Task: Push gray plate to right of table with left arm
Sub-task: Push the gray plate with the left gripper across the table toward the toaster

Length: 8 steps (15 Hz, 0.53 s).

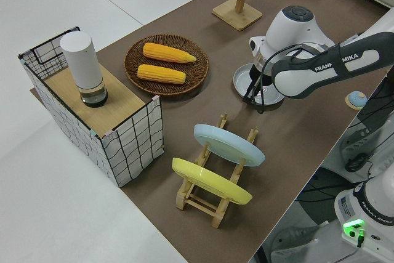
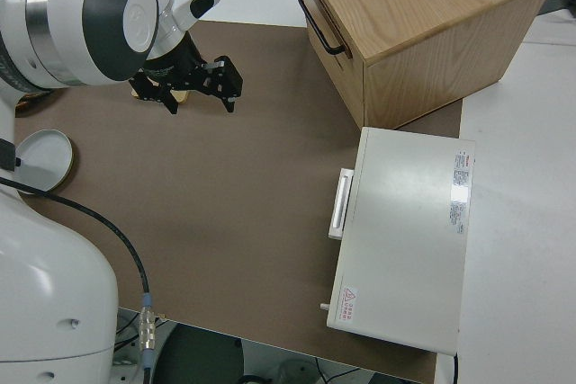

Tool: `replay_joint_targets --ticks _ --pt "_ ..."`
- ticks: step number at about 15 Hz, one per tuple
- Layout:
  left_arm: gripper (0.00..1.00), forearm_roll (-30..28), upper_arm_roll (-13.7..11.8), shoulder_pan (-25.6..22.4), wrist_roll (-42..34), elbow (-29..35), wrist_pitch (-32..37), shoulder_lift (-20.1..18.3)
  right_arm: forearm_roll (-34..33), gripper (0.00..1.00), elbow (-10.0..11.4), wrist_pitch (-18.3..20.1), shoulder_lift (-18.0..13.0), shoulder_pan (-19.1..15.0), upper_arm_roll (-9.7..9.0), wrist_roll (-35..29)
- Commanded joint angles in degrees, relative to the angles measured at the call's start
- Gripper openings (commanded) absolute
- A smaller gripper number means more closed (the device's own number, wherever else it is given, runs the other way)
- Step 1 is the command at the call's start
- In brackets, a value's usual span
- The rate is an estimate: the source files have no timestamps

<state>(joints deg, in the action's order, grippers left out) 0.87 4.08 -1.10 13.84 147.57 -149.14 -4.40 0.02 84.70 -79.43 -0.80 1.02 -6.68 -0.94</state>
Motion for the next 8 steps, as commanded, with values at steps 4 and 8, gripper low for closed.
replay_joint_targets --ticks 4,8 --pt "0.00 0.6 4.5 4.4 15.1 -1.9 -1.3 4.0 0.3 0.983 -0.5 0.8 -0.2 -1.1 -0.79 -0.7" --pt "0.00 1.2 5.6 15.8 33.4 -7.7 -0.5 9.1 0.3 0.983 -0.5 0.8 -0.2 -1.1 -0.87 -0.7"
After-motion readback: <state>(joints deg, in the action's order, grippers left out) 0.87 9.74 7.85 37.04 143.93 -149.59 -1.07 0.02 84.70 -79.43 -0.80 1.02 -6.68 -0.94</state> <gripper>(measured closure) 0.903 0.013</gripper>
